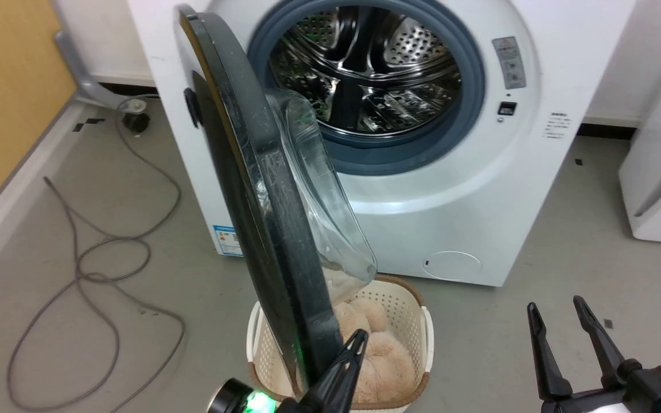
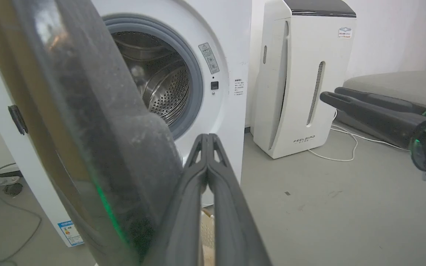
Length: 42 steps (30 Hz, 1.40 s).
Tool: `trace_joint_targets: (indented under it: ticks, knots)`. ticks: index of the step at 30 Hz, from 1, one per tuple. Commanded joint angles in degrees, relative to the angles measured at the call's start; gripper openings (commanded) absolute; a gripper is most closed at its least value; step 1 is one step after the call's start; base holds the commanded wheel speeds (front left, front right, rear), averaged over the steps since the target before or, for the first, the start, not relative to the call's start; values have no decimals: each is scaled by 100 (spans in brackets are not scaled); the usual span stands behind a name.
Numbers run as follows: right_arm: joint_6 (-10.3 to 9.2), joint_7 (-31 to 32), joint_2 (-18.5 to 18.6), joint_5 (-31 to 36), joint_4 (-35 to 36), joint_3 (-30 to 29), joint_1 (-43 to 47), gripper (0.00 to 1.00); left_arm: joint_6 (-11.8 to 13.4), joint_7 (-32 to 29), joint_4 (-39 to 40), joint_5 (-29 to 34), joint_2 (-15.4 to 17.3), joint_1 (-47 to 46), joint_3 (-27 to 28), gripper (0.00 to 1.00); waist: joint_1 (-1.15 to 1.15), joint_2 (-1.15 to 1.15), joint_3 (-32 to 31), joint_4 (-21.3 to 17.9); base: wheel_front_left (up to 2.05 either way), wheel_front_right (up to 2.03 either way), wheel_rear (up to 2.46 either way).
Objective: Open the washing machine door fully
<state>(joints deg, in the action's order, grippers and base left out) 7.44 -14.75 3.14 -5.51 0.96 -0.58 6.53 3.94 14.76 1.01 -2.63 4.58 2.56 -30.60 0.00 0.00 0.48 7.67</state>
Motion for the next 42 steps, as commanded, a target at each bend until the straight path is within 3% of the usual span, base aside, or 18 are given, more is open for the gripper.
trace_joint_targets:
  ticks: [1, 9, 24, 32, 42]
  knots:
    - [5, -25, -26, -36, -13, 5, 69, 100, 73, 24, 36, 7, 107, 105, 122, 0, 0, 0, -5, 76, 0, 0, 0]
    - [5, -25, -26, -80, -30, 51, 81, 100, 152, 24, 256, 43, 245, 271, 270, 0, 0, 0, 1, 419, 0, 0, 0]
    - [5, -25, -26, -130, -75, 131, 35, 100, 393, 24, 560, 35, 485, 495, 660, 0, 0, 0, 142, 1501, 0, 0, 0]
    - [5, -25, -26, -76, -91, 206, -41, 100, 507, 24, 425, -254, 624, 253, 1353, 0, 0, 0, 198, 1740, 0, 0, 0]
    - [5, -25, -26, 11, -95, 210, -75, 100, 467, 24, 34, -690, 720, -52, 2241, 0, 0, 0, 371, 1665, 0, 0, 0]
